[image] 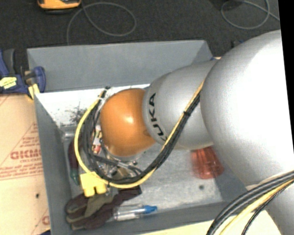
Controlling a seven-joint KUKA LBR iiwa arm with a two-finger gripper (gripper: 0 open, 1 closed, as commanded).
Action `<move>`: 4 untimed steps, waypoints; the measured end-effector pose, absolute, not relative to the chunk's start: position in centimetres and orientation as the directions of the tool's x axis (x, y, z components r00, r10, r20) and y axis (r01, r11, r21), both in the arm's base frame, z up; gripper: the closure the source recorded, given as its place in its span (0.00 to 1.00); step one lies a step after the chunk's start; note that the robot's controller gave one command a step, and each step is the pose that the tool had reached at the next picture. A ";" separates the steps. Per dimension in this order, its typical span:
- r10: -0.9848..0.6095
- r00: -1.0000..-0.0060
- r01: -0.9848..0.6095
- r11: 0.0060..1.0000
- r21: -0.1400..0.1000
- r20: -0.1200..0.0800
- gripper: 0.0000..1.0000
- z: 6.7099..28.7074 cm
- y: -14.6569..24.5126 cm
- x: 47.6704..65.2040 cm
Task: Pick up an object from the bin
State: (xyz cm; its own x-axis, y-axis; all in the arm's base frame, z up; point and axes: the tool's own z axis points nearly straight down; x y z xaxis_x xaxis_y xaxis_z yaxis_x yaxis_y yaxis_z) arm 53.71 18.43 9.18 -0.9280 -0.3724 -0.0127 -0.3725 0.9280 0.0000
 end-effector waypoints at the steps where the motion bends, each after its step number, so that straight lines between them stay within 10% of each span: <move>1: -0.375 -0.927 -0.375 0.927 0.001 -0.012 1.00 9.2 18.4 53.7; 4: -0.352 -0.936 -0.353 0.936 0.001 -0.015 1.00 13.9 8.2 52.7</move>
Offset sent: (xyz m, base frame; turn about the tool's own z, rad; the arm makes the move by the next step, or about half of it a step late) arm -0.0478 0.0112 -0.0143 -0.2304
